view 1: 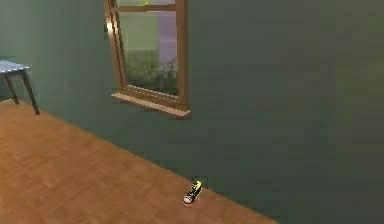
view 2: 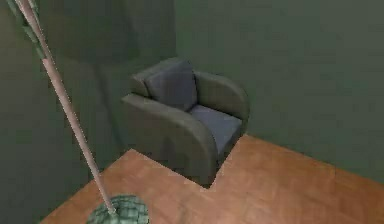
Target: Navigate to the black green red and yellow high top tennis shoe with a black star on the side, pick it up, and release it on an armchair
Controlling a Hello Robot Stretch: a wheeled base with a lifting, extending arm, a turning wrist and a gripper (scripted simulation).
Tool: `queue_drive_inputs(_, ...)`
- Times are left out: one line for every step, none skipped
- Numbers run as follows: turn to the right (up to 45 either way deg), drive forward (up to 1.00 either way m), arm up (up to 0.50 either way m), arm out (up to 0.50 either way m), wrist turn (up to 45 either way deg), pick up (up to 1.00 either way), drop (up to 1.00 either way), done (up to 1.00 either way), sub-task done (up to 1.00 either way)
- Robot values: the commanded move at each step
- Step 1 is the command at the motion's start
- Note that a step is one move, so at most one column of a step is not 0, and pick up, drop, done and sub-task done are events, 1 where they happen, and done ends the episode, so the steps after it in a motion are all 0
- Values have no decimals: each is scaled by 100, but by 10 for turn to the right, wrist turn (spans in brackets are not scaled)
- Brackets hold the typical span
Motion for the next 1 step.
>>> queue_drive_inputs(0, 40, 0, 0, 0, 0, 0, 0, 0)
